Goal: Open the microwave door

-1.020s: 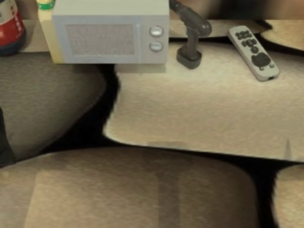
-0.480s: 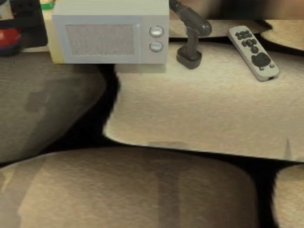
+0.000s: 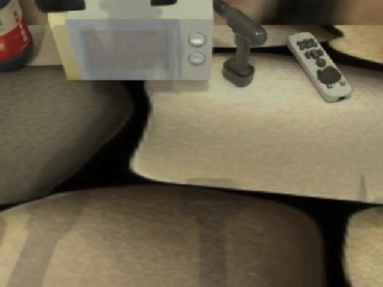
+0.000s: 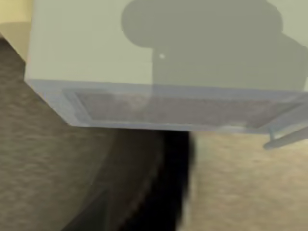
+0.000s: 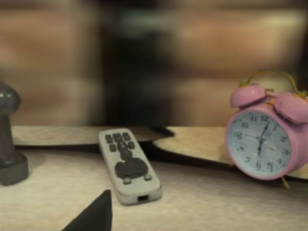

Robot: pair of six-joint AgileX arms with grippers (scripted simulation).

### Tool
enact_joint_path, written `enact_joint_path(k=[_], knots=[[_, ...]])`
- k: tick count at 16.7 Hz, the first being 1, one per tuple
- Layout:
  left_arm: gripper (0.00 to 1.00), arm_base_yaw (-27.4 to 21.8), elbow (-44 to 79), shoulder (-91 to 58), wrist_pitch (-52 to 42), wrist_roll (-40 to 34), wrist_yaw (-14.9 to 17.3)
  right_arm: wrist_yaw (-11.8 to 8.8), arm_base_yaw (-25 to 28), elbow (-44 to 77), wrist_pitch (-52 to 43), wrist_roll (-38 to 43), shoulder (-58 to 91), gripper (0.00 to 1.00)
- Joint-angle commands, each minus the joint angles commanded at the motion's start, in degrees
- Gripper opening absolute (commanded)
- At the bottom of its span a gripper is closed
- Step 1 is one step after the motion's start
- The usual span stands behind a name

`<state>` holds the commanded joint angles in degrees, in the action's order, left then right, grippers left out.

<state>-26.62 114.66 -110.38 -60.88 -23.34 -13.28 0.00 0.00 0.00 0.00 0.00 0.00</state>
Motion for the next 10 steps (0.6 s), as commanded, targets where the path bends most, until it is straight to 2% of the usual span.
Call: enact_joint_path(k=[5, 10], knots=[[1.0, -4.4, 18.7, -15.7, -8.6, -4.3, -1.9, 0.0, 0.0, 0.0, 0.0, 0.0, 0.0, 1.0], [1.0, -5.6, 23.6, -20.1, -10.5, -5.6, -2.4, 0.0, 0.0, 0.0, 0.0, 0.0, 0.0, 1.0]])
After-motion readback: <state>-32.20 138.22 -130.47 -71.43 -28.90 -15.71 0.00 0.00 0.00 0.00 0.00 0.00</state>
